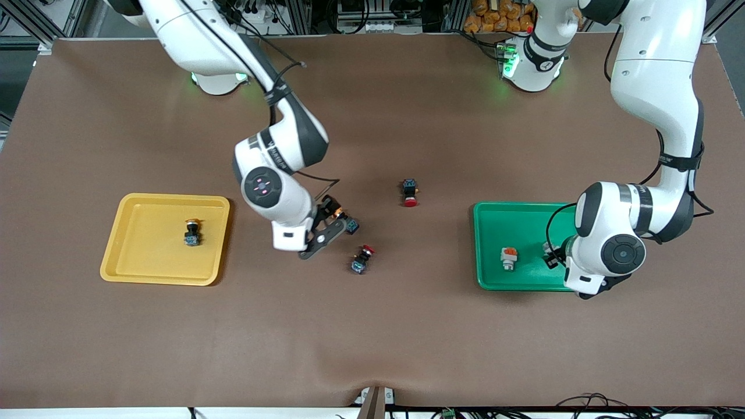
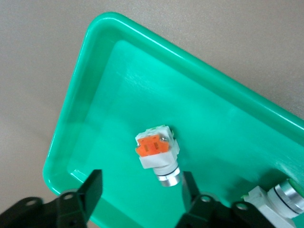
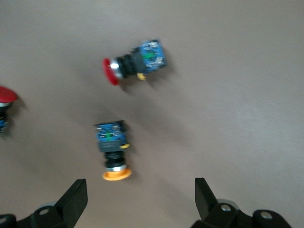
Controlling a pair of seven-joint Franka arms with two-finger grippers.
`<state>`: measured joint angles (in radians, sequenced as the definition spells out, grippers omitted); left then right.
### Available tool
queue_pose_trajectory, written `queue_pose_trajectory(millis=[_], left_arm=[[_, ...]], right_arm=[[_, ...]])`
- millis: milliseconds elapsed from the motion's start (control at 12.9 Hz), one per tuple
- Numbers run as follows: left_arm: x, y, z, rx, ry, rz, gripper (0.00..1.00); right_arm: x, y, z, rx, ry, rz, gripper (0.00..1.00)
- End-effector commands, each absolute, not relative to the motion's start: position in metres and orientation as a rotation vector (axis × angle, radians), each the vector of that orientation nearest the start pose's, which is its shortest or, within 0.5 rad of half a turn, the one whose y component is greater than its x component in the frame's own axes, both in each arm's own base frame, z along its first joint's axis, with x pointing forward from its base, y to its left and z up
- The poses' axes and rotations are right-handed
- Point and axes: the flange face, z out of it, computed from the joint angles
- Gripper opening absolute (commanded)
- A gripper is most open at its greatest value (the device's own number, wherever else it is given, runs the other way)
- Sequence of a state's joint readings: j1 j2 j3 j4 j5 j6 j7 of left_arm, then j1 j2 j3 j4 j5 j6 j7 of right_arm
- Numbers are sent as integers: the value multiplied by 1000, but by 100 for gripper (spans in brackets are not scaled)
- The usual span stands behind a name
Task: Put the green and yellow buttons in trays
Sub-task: 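Release the second white button in the green tray while the right gripper reaches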
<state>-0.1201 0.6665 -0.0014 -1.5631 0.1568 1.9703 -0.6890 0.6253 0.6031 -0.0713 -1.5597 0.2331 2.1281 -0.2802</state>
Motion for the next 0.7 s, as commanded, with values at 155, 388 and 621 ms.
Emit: queue_pose_trajectory(millis=[155, 388, 621], left_arm=[[671, -86, 253, -2830, -680, 227, 100], [676, -84, 289, -2851, -674, 150, 100], [686, -84, 337, -2893, -605, 47, 100]], right_arm=[[571, 399, 293, -2679, -1305, 72, 100], [574, 382, 275, -2611, -1433, 100, 100], [568, 405, 253, -2603, -1477, 33, 100]])
